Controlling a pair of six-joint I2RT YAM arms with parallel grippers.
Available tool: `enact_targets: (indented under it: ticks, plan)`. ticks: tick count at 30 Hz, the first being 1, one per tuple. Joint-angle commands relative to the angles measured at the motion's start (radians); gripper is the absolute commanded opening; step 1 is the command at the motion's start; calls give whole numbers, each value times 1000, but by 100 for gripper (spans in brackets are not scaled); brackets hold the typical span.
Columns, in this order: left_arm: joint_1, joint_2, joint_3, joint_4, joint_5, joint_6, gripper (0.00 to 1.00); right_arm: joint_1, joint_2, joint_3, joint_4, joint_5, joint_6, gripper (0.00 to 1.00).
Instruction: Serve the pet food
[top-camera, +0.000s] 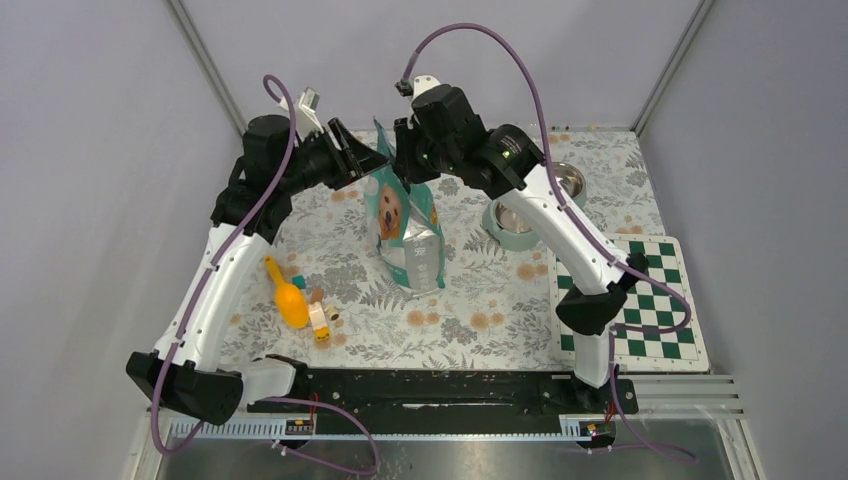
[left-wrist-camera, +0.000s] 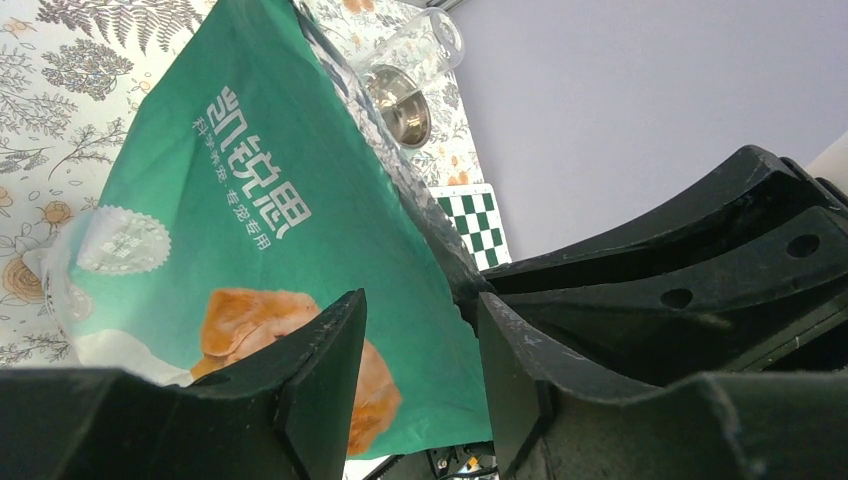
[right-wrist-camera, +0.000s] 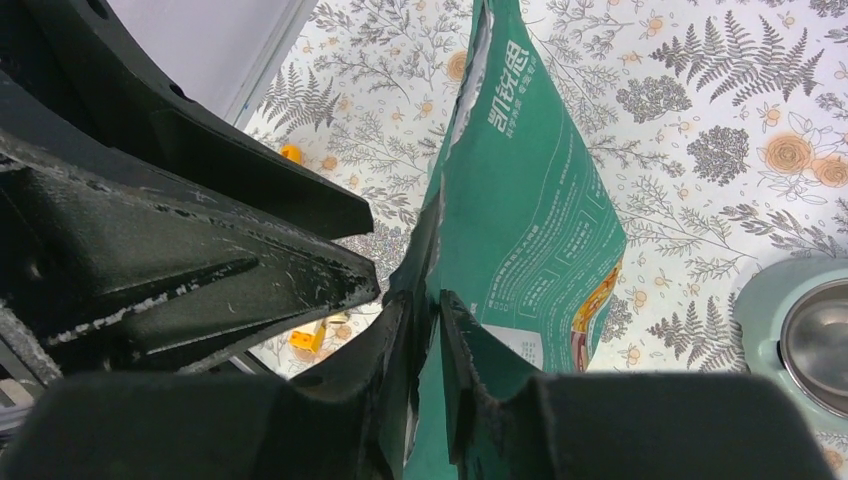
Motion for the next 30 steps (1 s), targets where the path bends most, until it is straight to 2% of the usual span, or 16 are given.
enact_targets:
  ticks: [1, 3, 8, 12, 14, 15, 17, 18, 23, 30]
  plan:
    - [-9, 16, 10, 62, 26, -13, 45, -9, 33, 48, 2, 4, -3, 24]
    - [-10, 22, 8, 63, 24, -20, 45, -20, 43, 53, 2, -28, 19, 22]
    - [-12, 46, 13, 64, 15, -39, 45, -33, 31, 64, 10, -61, 30, 0]
    - [-17, 68, 17, 64, 19, -46, 42, -40, -6, 25, 55, -96, 41, 0]
    - [-18, 70, 16, 60, 20, -46, 36, -45, -20, 12, 64, -95, 49, 0]
    - [-18, 71, 15, 57, 14, -42, 29, -48, -24, 8, 65, -91, 51, 0]
    - [-17, 68, 15, 44, -1, -28, 5, -52, -35, 1, 65, -70, 53, 0]
    - [-17, 67, 22, 24, -20, -12, 0, -53, -42, -3, 65, -51, 46, 0]
    - [-16, 53, 71, -85, -160, 77, 0, -94, -62, -17, 64, -8, 14, 0]
    - [-16, -13, 123, -214, -436, 136, 0, -123, -101, -15, 65, 51, -49, 0]
